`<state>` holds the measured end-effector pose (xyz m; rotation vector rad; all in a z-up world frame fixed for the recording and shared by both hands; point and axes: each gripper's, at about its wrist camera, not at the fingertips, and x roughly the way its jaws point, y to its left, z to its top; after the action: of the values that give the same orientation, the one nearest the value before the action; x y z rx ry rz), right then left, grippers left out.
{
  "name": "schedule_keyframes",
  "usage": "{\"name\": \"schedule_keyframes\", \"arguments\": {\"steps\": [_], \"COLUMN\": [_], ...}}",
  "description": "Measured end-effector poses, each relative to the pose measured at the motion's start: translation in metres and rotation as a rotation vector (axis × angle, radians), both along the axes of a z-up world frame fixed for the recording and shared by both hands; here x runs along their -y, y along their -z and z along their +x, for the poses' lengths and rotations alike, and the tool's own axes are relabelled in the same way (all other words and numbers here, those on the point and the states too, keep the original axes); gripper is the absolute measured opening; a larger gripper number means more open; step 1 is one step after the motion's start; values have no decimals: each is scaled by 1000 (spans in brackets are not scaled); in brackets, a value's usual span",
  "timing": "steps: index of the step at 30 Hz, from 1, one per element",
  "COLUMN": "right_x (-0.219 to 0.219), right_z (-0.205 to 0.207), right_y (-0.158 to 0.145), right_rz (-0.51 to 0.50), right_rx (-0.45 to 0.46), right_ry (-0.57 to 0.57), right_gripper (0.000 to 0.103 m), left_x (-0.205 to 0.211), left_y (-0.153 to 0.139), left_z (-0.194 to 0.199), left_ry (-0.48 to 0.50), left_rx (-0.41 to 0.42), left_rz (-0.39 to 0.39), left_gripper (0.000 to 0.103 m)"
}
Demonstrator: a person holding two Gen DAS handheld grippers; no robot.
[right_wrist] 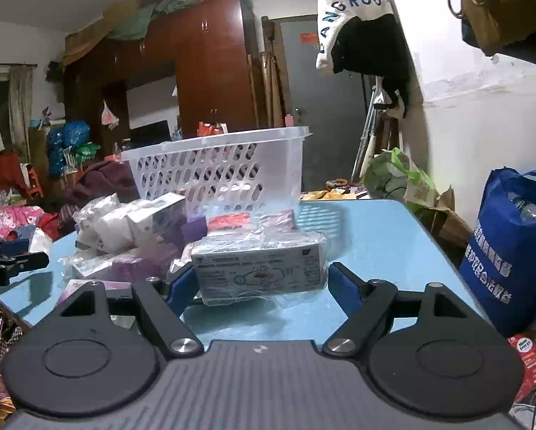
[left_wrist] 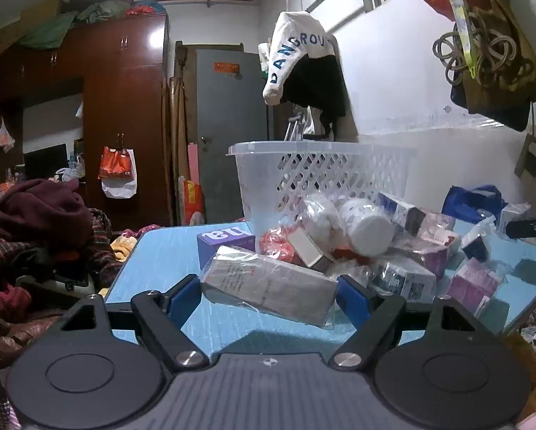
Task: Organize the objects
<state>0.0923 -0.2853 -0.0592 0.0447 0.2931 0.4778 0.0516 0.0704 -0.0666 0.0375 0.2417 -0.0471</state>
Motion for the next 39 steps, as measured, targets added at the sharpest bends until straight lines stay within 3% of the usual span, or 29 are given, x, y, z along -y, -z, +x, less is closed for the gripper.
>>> {"name": "schedule_keyframes", "arguments": {"steps": [7, 13, 17, 20, 23, 27, 30, 31, 33, 35, 39], "right_x": [12, 17, 3, -19, -53, -96, -109, -112, -116, -109, -86], "right_z": [1, -3, 3, 21, 66, 130, 161, 166, 172, 165, 134], "right_y": [-4, -11, -26, -54, -94, -123, -123, -120, -114, -111, -105], "right_rz": [92, 87, 79, 70, 57, -45, -44, -49, -88, -98, -65], "right_rx": [-25, -14, 4, 98, 178, 174, 118, 111, 86, 101, 96], "right_ry": [-78, -55, -79, -102, -139, -98, -101, -100, -87, -42, -96], "right_gripper": [81, 81, 81, 81, 81, 81, 82, 83, 103, 103, 103], "left_x": [2, 5, 12, 19, 25, 34, 31, 32, 33, 29, 17], "left_y": [-2, -3, -26, -67, -113, -147, -145, -141, -133, -130, -124], "left_z": [-5, -5, 4, 34, 90, 169, 209, 217, 229, 227, 192], "left_ry": [13, 32, 86, 119, 119, 88, 88, 81, 49, 32, 43], "left_rx": [16, 20, 62, 115, 126, 57, -9, -18, -50, -55, -18], "left_rz": [-15, -40, -74, -84, -111, -102, -149, -145, -137, -137, -165], "left_gripper": [85, 85, 85, 85, 85, 85, 87, 94, 103, 103, 103]}}
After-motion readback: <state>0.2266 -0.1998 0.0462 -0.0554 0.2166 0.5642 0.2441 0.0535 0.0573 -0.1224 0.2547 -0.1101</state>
